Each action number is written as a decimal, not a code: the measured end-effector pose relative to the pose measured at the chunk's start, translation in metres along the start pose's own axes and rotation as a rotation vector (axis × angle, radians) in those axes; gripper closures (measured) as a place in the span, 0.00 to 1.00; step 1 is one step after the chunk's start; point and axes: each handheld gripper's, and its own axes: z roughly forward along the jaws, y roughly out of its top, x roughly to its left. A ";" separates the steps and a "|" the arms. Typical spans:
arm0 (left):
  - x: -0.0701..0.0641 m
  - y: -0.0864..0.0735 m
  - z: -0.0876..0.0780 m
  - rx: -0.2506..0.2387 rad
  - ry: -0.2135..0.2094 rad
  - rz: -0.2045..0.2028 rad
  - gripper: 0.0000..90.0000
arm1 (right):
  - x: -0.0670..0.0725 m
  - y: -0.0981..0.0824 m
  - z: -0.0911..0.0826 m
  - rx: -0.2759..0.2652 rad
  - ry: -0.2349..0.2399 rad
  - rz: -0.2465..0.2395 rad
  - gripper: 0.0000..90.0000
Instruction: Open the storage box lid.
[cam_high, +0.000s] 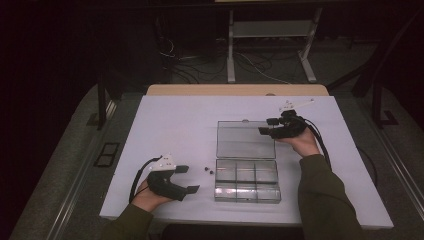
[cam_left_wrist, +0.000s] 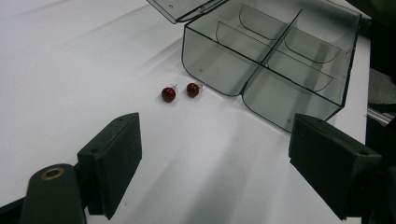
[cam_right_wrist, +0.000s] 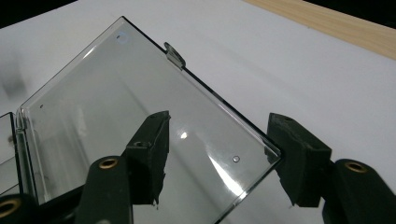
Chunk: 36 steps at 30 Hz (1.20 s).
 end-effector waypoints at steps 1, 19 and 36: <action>0.000 0.000 0.000 0.000 0.000 0.000 0.18 | 0.000 0.000 0.000 0.003 0.001 0.000 0.44; 0.000 0.000 0.000 0.000 0.000 -0.001 0.18 | -0.007 -0.006 0.008 0.013 0.012 0.037 0.43; 0.000 0.000 0.000 0.001 -0.001 -0.001 0.18 | -0.012 -0.014 0.021 0.068 0.015 0.059 0.40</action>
